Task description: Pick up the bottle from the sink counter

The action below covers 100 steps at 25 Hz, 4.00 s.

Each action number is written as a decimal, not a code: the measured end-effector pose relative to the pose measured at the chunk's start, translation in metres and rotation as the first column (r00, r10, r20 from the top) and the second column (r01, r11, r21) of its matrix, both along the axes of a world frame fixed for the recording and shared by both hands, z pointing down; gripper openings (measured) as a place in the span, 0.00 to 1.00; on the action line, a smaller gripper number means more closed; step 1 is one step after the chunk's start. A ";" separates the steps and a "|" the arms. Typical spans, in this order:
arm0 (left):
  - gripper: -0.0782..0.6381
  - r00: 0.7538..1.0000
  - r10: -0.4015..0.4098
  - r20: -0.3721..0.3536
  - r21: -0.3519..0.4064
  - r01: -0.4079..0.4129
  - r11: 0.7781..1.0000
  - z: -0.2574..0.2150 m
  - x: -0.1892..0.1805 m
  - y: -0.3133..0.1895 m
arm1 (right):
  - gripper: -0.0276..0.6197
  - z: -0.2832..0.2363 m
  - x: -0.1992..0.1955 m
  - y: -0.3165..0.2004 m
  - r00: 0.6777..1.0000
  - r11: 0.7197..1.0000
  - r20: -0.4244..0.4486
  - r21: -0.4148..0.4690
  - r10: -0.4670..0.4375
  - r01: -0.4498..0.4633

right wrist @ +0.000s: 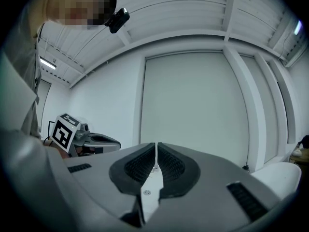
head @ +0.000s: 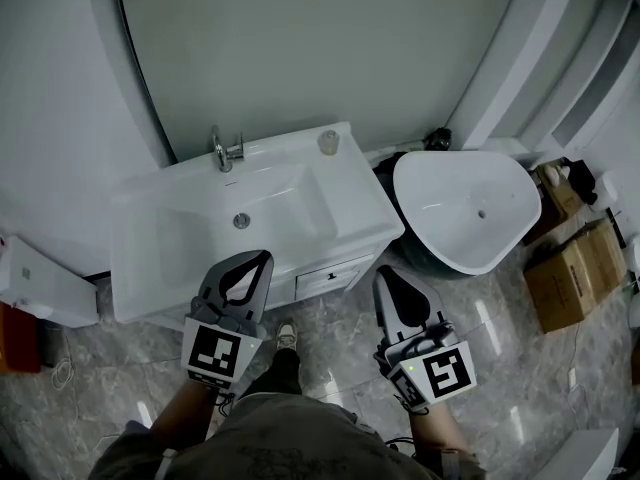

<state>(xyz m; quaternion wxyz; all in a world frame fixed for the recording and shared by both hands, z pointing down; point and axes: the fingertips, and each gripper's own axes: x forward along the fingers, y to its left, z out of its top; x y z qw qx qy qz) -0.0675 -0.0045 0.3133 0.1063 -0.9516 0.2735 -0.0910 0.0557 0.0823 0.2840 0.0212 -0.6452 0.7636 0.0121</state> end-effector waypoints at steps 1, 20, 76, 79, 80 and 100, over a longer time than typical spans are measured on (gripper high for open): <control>0.13 1.000 0.006 0.001 -0.004 -0.006 1.000 0.000 0.003 -0.010 | 0.09 -0.001 0.003 -0.011 1.000 1.000 0.003 0.004 0.003 -0.003; 0.13 0.993 0.111 -0.049 0.004 -0.111 0.994 -0.018 0.077 -0.187 | 0.10 -0.027 0.069 -0.196 0.993 0.987 0.066 0.117 0.102 -0.109; 0.13 0.983 -0.173 0.058 -0.251 0.182 0.951 0.230 0.230 -0.445 | 0.53 0.380 0.231 -0.573 0.998 0.868 0.034 -0.496 0.045 -0.022; 0.13 0.983 -0.179 0.051 -0.272 0.186 0.944 0.235 0.229 -0.447 | 0.53 0.386 0.230 -0.578 0.999 0.858 0.023 -0.514 0.041 -0.023; 0.13 0.982 -0.181 0.049 -0.280 0.188 0.941 0.237 0.230 -0.447 | 0.53 0.388 0.229 -0.579 0.999 0.855 0.024 -0.518 0.040 -0.022; 0.13 0.977 -0.207 0.060 -0.289 0.215 0.933 0.252 0.214 -0.448 | 0.53 0.397 0.225 -0.597 0.999 0.857 -0.038 -0.514 0.014 -0.032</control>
